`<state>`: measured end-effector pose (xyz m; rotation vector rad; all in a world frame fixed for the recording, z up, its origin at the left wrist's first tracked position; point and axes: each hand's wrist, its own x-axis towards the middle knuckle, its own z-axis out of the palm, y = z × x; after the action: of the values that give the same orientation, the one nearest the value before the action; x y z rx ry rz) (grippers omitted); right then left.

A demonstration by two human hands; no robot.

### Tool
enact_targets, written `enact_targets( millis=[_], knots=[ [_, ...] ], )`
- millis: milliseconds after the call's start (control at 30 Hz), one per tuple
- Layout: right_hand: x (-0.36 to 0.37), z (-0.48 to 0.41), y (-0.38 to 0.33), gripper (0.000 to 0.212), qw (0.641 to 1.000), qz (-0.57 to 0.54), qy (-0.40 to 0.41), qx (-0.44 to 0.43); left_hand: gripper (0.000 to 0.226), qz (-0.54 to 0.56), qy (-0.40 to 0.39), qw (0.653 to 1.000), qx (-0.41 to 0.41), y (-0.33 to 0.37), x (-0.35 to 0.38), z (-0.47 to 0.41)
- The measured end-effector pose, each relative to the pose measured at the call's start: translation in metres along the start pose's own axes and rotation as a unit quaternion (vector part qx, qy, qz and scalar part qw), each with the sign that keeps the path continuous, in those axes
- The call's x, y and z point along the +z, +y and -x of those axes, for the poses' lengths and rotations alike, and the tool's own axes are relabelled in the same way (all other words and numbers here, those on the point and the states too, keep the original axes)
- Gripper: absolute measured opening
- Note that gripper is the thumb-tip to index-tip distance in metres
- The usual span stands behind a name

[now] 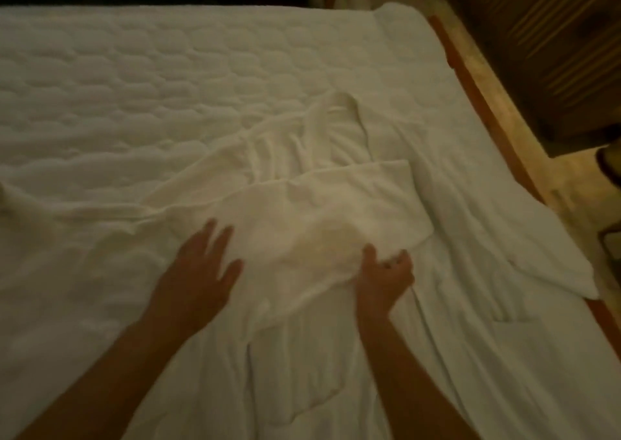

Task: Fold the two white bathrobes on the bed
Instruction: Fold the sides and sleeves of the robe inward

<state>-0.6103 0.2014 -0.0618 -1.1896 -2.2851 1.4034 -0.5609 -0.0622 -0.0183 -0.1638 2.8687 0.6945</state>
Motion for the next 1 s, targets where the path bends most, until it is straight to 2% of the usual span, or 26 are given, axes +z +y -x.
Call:
enact_targets(
  millis=[67,100,167,267,367,433,467,533,600,667,700,733,800,833,867,900,933,967,1000],
  knots=[
    [-0.017,-0.051,0.000,0.059,0.987,-0.065,-0.002,0.145,0.096,-0.021,-0.080,0.996,0.021,0.048,0.032,-0.026],
    [-0.020,-0.062,-0.001,0.049,0.979,-0.092,-0.021,0.180,0.089,-0.062,-0.136,0.989,-0.001,0.065,0.051,-0.034],
    [-0.016,-0.066,0.005,0.042,0.977,-0.111,-0.033,0.181,0.082,-0.131,-0.179,0.974,-0.047,0.079,0.077,-0.037],
    [-0.011,-0.069,0.017,0.054,0.976,-0.112,-0.040,0.181,0.087,-0.151,-0.177,0.972,-0.044,0.076,0.079,-0.032],
    [-0.010,-0.081,0.012,0.073,0.969,-0.134,-0.094,0.185,0.085,-0.128,-0.246,0.960,-0.033,0.067,0.062,-0.041],
    [-0.010,-0.087,0.008,0.069,0.947,-0.181,-0.119,0.237,0.084,-0.101,-0.272,0.956,-0.039,0.068,0.049,-0.044],
    [-0.010,-0.086,0.007,0.067,0.933,-0.216,-0.115,0.264,0.083,-0.082,-0.280,0.955,-0.045,0.071,0.043,-0.044],
    [-0.013,-0.082,0.008,0.062,0.937,-0.229,-0.086,0.251,0.080,-0.043,-0.276,0.959,-0.057,0.073,0.033,-0.039],
    [-0.019,-0.070,-0.012,0.056,0.938,-0.244,-0.034,0.242,0.073,0.022,-0.231,0.969,-0.078,0.072,0.023,-0.022],
    [-0.020,-0.037,-0.042,0.063,0.926,-0.289,0.007,0.243,0.067,0.137,-0.192,0.966,-0.106,0.067,0.003,0.004],
    [-0.023,-0.023,-0.059,0.068,0.918,-0.325,-0.009,0.229,0.063,0.208,-0.165,0.957,-0.116,0.069,-0.004,0.011],
    [-0.018,0.005,-0.080,0.067,0.908,-0.363,-0.060,0.200,0.059,0.280,-0.122,0.942,-0.141,0.059,-0.020,0.021],
    [0.003,0.080,-0.120,0.037,0.884,-0.422,-0.169,0.106,0.056,0.421,-0.030,0.890,-0.173,0.032,-0.062,0.039],
    [0.014,0.127,-0.133,0.023,0.889,-0.411,-0.198,0.044,0.061,0.494,0.002,0.847,-0.198,0.014,-0.083,0.053],
    [0.022,0.171,-0.141,0.017,0.893,-0.383,-0.234,-0.028,0.066,0.575,0.025,0.789,-0.217,0.005,-0.104,0.064],
    [0.031,0.222,-0.146,0.018,0.892,-0.342,-0.278,-0.095,0.070,0.625,0.047,0.747,-0.221,-0.011,-0.123,0.080],
    [0.043,0.270,-0.143,0.015,0.878,-0.302,-0.338,-0.153,0.072,0.650,0.076,0.726,-0.209,-0.026,-0.141,0.098],
    [0.055,0.318,-0.136,0.006,0.855,-0.253,-0.408,-0.196,0.072,0.648,0.103,0.724,-0.213,-0.049,-0.153,0.119],
    [0.067,0.362,-0.124,0.017,0.831,-0.193,-0.468,-0.231,0.070,0.652,0.136,0.715,-0.214,-0.071,-0.163,0.142]
  ],
)
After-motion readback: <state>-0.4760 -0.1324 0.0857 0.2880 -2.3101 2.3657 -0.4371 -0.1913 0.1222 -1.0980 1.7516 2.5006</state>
